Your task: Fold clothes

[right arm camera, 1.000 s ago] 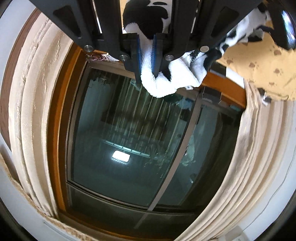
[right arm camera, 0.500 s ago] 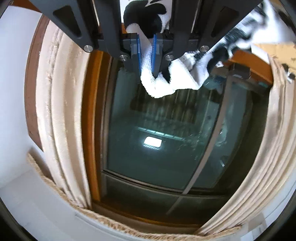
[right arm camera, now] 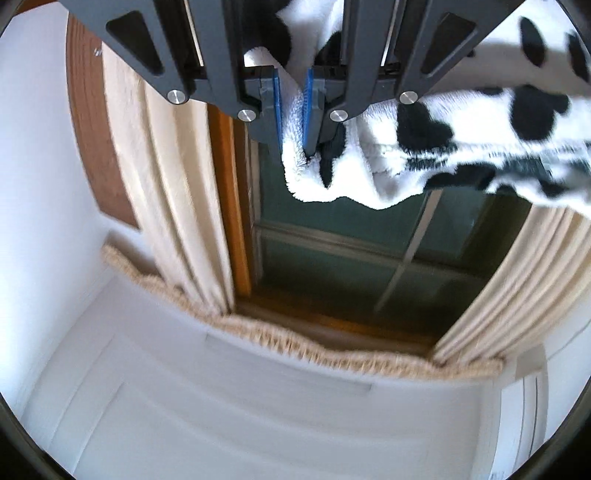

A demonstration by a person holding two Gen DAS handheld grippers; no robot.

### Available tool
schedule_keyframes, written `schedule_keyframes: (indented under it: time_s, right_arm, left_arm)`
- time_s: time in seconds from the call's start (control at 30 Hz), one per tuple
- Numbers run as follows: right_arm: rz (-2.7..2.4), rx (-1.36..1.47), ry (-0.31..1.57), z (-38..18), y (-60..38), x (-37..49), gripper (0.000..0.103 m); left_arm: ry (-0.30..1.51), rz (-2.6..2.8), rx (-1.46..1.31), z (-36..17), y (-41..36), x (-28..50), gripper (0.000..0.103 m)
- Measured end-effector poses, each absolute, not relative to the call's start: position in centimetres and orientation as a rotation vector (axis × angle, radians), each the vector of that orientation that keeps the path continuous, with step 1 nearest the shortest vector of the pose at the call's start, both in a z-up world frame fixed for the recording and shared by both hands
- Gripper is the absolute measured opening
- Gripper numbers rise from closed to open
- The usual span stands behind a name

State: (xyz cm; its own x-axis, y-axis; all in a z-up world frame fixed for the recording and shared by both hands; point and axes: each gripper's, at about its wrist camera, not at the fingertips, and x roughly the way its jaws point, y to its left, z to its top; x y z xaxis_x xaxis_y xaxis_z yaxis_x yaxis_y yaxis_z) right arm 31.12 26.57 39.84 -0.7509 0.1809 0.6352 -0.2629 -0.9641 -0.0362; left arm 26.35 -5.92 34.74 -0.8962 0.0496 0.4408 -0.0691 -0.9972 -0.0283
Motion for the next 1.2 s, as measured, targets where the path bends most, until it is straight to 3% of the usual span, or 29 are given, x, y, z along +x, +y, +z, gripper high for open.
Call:
schedule_keyframes:
  time_s: [0.23,0.37,0.53,0.6,0.77,0.9,0.97,1.1,1.2]
  right_arm:
    - [2.679,1.026,-0.226,41.5,25.5,35.1,0.010]
    - [2.780,0.808,-0.295,41.0,24.7,31.3,0.010]
    - [2.897,0.321,-0.466,35.2,21.9,18.9,0.010]
    - [2.921,0.107,-0.528,31.6,20.8,13.3,0.010]
    - [3.016,-0.782,-0.538,19.7,19.1,-1.7,0.011]
    - [2.963,-1.266,-0.411,11.4,19.6,-5.7,0.012]
    - [2.946,-1.272,-0.413,10.7,19.9,-6.1,0.018]
    - [2.960,-1.227,-0.366,10.8,20.5,-5.3,0.063]
    - [3.008,-1.152,-0.363,12.3,20.6,-4.1,0.067]
  left_arm:
    - [0.172,3.052,0.727,35.5,-5.8,32.4,0.024]
    - [0.219,3.133,0.421,32.2,-5.7,28.8,0.035]
    - [0.138,3.200,-0.228,23.2,-7.7,16.9,0.044]
    - [0.089,3.184,-0.528,18.6,-8.9,11.5,0.054]
    - [-0.040,3.014,-1.267,7.0,-12.0,-2.1,0.060]
    - [-0.229,2.916,-1.445,2.3,-14.9,-4.0,0.062]
    - [-0.256,2.914,-1.440,2.6,-16.1,-4.2,0.072]
    - [-0.266,2.927,-1.417,3.8,-18.4,-4.8,0.079]
    - [-0.271,2.915,-1.421,3.9,-19.8,-4.2,0.079]
